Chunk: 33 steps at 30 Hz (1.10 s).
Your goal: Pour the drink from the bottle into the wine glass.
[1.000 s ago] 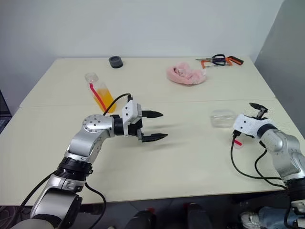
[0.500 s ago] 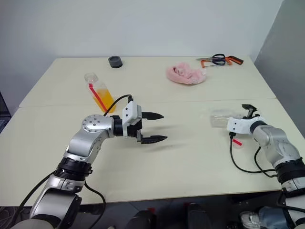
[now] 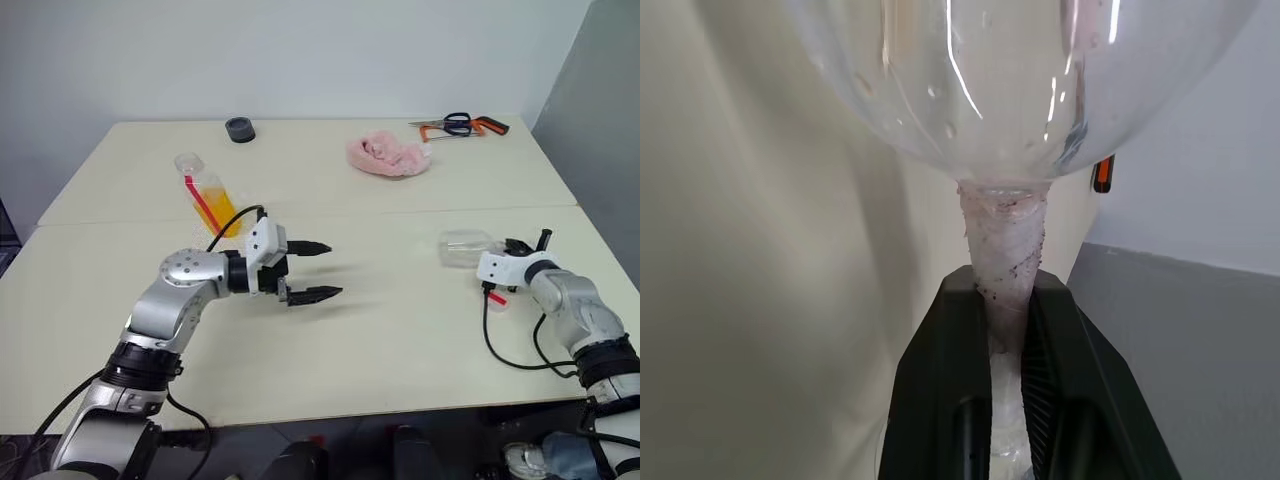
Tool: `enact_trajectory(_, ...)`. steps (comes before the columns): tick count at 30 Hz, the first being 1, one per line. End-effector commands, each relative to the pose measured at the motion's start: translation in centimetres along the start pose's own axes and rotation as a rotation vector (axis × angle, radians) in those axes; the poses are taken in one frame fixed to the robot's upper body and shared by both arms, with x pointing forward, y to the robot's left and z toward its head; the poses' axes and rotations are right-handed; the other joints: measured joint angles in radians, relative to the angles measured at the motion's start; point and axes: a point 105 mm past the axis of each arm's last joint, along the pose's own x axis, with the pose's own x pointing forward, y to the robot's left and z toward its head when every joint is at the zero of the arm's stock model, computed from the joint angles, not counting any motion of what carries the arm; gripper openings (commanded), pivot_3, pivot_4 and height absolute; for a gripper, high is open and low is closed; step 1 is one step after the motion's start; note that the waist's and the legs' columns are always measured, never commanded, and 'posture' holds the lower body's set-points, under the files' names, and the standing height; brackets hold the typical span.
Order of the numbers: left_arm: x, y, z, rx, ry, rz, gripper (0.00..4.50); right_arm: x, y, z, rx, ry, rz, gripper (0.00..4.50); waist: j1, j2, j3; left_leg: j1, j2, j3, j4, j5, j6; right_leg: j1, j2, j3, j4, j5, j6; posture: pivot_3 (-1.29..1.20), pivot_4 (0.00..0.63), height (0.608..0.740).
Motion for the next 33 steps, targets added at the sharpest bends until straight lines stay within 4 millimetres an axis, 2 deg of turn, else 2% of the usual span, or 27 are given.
enact_trajectory(1,-2.1,0.2,0.6,-0.015,-0.019,0.061,4.5,-0.6,-5.3,3.7,0.163,-0.133,-0.207,0.11,-0.008,0.0,0.0,0.0,0.0,0.0,0.0,0.0,0.0,0.0,0.0,0.0,0.0,0.0,0.0,0.0,0.15,0.74)
enact_trajectory(4,-3.6,-0.3,0.1,-0.061,0.003,0.077,4.5,-0.7,-6.7,8.5,0.4,-0.301,-0.279,0.11,-0.018,0.0,0.0,0.0,0.001,-0.001,0.0,0.0,0.0,0.0,0.001,0.0,0.001,0.0,0.0,0.0,0.15,0.74)
enact_trajectory(7,-4.7,-0.4,0.5,-0.11,-0.01,0.109,4.5,-0.2,-6.8,13.3,0.714,-0.468,-0.289,0.11,-0.017,0.001,0.001,0.0,0.002,-0.004,0.0,0.0,0.0,0.0,0.001,0.0,0.002,0.0,0.0,0.0,0.15,0.74)
enact_trajectory(10,-5.8,-0.4,1.2,-0.141,-0.023,0.137,4.5,0.8,-5.7,18.4,1.004,-0.639,-0.202,0.11,-0.017,0.001,0.001,0.0,0.002,-0.006,0.0,0.0,0.0,0.0,0.001,-0.001,0.003,0.001,-0.001,0.0,0.15,0.74)
enact_trajectory(13,-6.6,-0.3,1.6,-0.151,-0.018,0.174,4.5,1.9,-4.2,21.5,1.139,-0.702,-0.108,0.11,-0.013,0.001,0.001,0.0,0.001,-0.006,0.0,0.0,0.0,0.0,0.001,-0.001,0.003,0.001,-0.002,0.0,0.15,0.74)
enact_trajectory(20,-8.3,0.2,2.4,-0.147,-0.008,0.263,4.5,3.0,-1.9,25.3,1.265,-0.781,0.052,0.11,-0.018,0.002,0.001,0.0,0.0,-0.004,-0.001,0.0,0.0,0.0,0.0,-0.002,0.0,0.001,-0.002,0.0,0.15,0.74)
enact_trajectory(28,-9.1,0.8,4.1,-0.127,-0.031,0.317,4.5,3.4,1.5,27.1,1.247,-0.77,0.15,0.11,-0.032,0.002,0.001,0.0,0.001,-0.003,-0.001,0.0,0.0,-0.003,0.0,-0.001,0.003,0.001,-0.002,0.0,0.15,0.74)
enact_trajectory(33,-9.3,1.2,4.9,-0.062,-0.018,0.327,4.5,3.5,2.0,27.2,1.278,-0.756,0.169,0.11,-0.044,0.002,0.001,0.001,0.001,-0.003,-0.001,0.0,0.0,-0.003,0.001,-0.001,0.004,0.001,-0.002,0.0,0.15,0.74)
